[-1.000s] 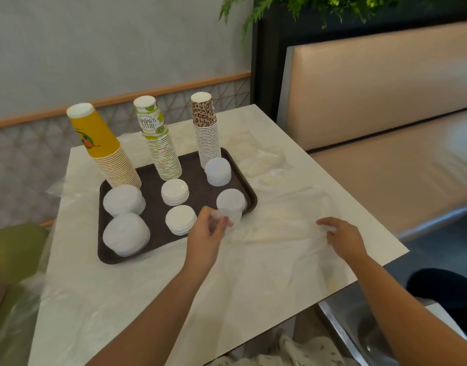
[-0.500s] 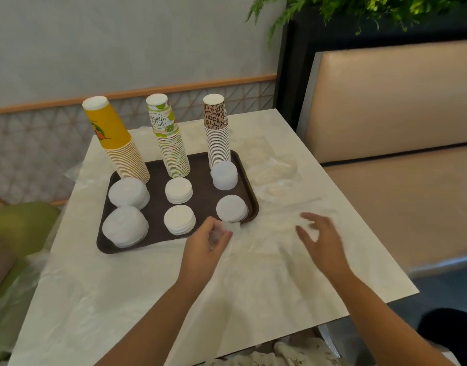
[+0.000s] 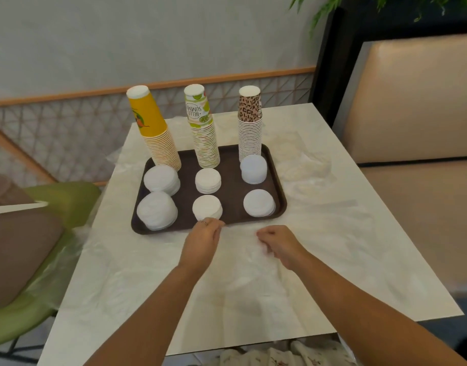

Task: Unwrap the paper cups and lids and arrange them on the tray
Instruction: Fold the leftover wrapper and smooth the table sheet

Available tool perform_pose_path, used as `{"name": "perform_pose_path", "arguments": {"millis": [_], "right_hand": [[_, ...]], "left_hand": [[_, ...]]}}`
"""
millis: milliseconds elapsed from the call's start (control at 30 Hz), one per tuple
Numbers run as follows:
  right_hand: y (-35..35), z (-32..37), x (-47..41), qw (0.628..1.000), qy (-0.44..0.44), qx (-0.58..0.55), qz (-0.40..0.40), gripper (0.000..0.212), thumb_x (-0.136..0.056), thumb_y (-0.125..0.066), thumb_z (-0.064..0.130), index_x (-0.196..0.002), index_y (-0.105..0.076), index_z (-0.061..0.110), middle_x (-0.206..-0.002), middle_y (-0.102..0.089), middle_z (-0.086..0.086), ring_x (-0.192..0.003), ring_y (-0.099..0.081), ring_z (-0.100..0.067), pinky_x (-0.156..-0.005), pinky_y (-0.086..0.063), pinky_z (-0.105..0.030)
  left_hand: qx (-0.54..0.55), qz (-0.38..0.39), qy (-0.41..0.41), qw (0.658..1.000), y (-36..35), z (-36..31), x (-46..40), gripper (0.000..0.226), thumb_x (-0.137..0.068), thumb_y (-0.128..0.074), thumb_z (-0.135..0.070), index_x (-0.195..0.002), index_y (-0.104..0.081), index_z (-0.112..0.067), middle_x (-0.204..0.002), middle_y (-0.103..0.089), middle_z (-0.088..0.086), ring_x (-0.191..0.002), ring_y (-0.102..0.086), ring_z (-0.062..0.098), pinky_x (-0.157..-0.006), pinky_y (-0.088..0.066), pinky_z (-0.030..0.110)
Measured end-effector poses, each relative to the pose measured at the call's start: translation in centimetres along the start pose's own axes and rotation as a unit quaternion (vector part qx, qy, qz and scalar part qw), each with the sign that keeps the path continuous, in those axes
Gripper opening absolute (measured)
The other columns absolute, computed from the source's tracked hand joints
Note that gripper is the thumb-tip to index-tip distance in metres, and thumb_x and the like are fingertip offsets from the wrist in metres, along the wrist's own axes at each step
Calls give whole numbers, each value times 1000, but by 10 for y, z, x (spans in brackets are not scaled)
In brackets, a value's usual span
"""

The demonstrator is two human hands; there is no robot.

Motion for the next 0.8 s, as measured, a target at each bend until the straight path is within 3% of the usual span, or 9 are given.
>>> {"name": "perform_pose_path", "arguments": {"millis": [67,167,300,367,467,567,667,800], "right_hand": [[-1,3,3,1000,22,8,-9,15,-92,-57,6,-96,-67,-5,-64,-52,-4,-53,-45,-10,-37,-37,-12],[-1,7,8,996,76,42,-20,14,-92,-56,6,-92,-69,1,-72,-59,-4,-60,-50,-10,-45,-43,-11],[1,19,20,976,176,112,-65,15,-92,-56,6,-92,-71,4,-77,-63,-2,-62,-55,-4,-53,-43,-7],[4,28,28,964,216,140,-75,14,-92,-57,7,-92,-71,5,-77,-64,-1,-62,-55,-2,-55,-41,-5],[17,41,39,953,251,139,-93,13,-91,-59,9,-90,-71,10,-76,-64,2,-63,-53,-3,-59,-40,-8],[47,51,49,955,261,99,-101,14,-89,-60,7,-85,-71,16,-67,-61,6,-59,-53,-4,-61,-45,-18],[88,54,54,951,252,164,-72,15,-90,-59,6,-86,-70,16,-65,-62,8,-59,-53,5,-57,-41,-13],[146,33,48,953,206,215,-60,20,-90,-59,7,-85,-70,23,-85,-69,9,-83,-59,-4,-61,-39,-7]], "left_hand": [[-42,40,3,998,-7,15,-5,28,-96,-47,-11,-120,-62,-10,-123,-61,5,-113,-54,24,-90,-41,29],[-75,56,-18,995,-9,22,-6,31,-96,-46,-9,-124,-59,-6,-124,-60,8,-112,-56,27,-89,-43,30],[-83,70,-35,993,-8,22,-2,30,-85,-44,-13,-91,-72,-2,-89,-72,12,-75,-70,29,-62,-56,32],[-100,66,-55,991,-7,25,1,39,-84,-39,-21,-89,-73,-2,-88,-73,11,-72,-70,26,-60,-56,33],[-108,43,-73,991,-4,27,4,47,-90,-35,-31,-96,-71,-2,-92,-72,11,-77,-69,29,-68,-56,34],[-114,35,-63,991,-5,31,5,56,-92,-30,-39,-106,-69,-1,-105,-71,13,-90,-68,31,-84,-53,44],[-125,21,-51,991,-8,29,9,55,-90,-33,-40,-112,-66,-2,-105,-71,14,-94,-69,29,-90,-48,48],[-119,-7,-73,990,-12,8,13,53,-92,-34,-43,-122,-60,-8,-114,-68,9,-108,-61,23,-98,-42,44]]}}
Point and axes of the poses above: each hand's wrist, its own x-axis away from the middle knuckle, its own y-axis out of the back of the hand, z = x × y, the point moved 2 cm from there along -x, towards the middle knuckle
